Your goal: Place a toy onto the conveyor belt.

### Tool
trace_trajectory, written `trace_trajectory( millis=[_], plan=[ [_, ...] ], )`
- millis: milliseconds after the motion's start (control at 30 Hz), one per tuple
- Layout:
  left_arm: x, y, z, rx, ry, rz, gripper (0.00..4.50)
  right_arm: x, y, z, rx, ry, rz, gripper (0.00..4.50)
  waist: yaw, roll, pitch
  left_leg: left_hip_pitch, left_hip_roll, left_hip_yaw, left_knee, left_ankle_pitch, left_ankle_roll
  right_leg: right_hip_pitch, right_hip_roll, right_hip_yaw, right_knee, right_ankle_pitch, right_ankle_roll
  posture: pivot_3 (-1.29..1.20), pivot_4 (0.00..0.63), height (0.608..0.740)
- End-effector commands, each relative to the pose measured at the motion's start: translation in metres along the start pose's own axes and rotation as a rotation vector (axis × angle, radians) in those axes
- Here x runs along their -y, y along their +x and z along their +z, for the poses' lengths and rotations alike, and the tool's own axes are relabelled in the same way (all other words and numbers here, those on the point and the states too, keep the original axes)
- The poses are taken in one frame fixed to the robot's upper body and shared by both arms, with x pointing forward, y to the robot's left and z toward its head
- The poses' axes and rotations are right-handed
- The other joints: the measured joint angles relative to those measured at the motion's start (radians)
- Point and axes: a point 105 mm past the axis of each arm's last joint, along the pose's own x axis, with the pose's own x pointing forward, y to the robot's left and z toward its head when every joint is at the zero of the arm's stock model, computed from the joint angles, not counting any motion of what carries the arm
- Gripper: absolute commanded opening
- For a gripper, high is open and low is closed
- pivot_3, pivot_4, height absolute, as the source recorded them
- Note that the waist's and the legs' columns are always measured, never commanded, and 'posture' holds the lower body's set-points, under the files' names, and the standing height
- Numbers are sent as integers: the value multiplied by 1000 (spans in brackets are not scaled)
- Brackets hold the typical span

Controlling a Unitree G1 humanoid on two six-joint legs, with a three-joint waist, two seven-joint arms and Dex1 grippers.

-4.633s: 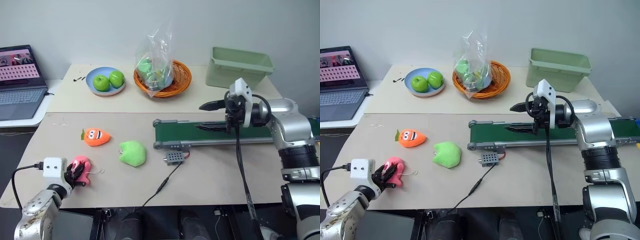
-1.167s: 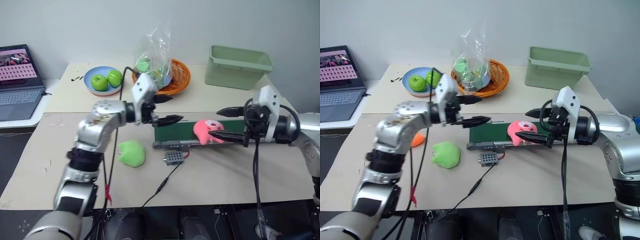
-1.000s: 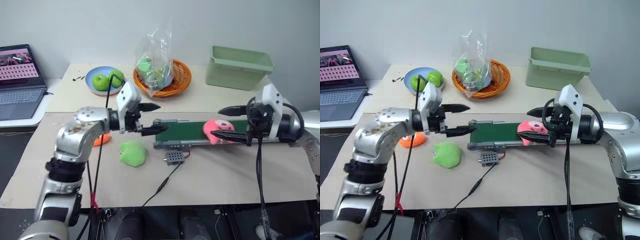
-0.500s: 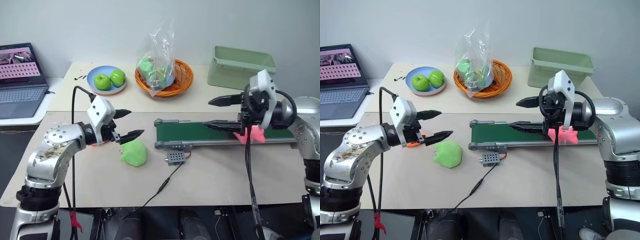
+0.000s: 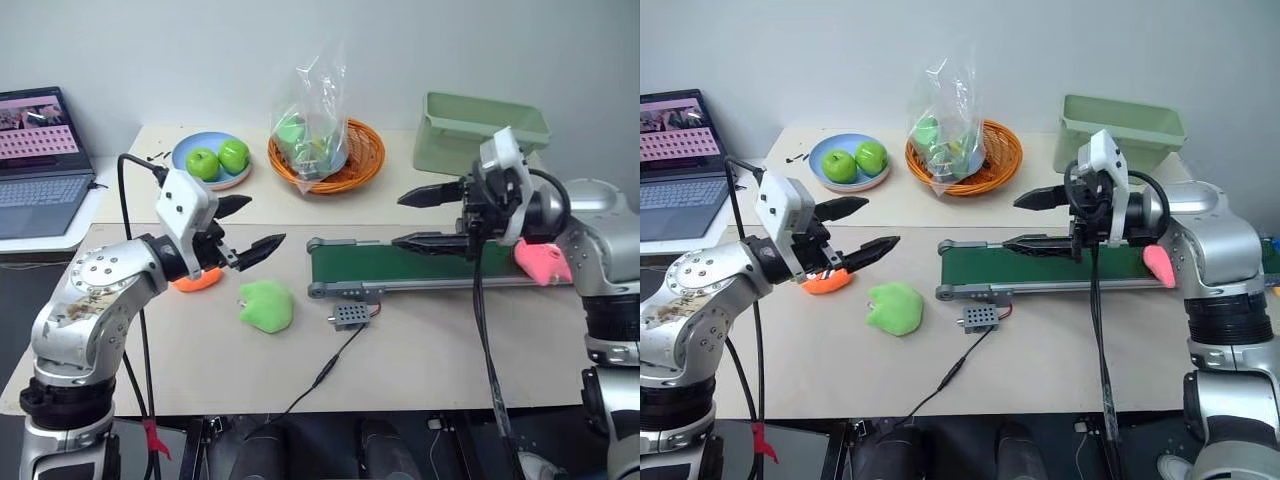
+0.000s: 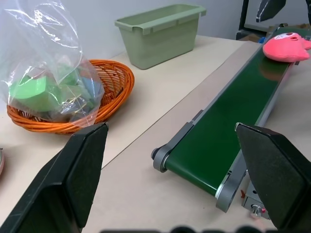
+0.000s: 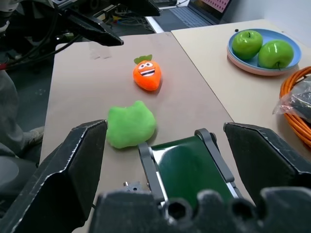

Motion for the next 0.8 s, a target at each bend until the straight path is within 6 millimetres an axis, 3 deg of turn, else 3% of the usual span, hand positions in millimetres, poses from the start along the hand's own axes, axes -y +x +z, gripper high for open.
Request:
trace_trajectory(
  millis=[33,800],
  plan=[
    [0,-1,18,58,33,16,4473,3,-2,15,18,-62,-24,4500,0,0,0,0,0,0,0,0,0,0,0,0,0,0,0,0,150,740],
    [7,25,25,114,-16,-63,4473,7,-24,11,-9,-74,-120,4500,0,0,0,0,0,0,0,0,0,0,0,0,0,0,0,0,150,740]
  ],
)
